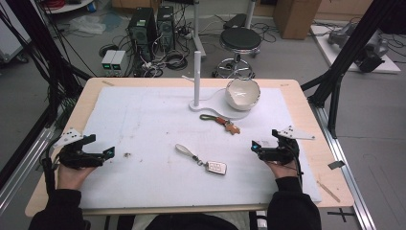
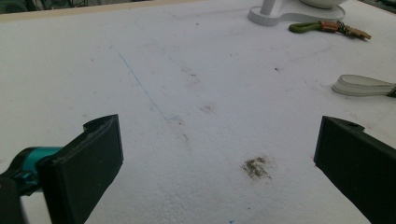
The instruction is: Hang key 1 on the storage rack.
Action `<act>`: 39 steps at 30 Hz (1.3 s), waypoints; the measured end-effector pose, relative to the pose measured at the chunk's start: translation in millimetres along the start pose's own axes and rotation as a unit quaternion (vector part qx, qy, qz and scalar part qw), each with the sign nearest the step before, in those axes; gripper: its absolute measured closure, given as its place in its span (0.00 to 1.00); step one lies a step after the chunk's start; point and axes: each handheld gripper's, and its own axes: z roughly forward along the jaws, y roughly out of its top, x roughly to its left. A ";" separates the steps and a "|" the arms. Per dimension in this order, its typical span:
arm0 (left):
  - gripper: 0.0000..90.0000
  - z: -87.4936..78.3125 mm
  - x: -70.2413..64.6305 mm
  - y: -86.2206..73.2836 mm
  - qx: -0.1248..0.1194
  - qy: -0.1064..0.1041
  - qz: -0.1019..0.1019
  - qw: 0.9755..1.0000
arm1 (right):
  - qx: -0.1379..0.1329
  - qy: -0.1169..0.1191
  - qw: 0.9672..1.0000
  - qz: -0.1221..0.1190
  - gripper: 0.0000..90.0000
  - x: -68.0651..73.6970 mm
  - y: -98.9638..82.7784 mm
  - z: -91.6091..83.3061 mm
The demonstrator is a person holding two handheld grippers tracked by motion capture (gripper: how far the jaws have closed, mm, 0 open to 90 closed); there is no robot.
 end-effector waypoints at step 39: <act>0.02 1.4 -3.8 -2.1 0.018 -0.001 0.008 1.000 | 0.069 0.026 0.996 -0.045 0.00 17.1 32.9 34.9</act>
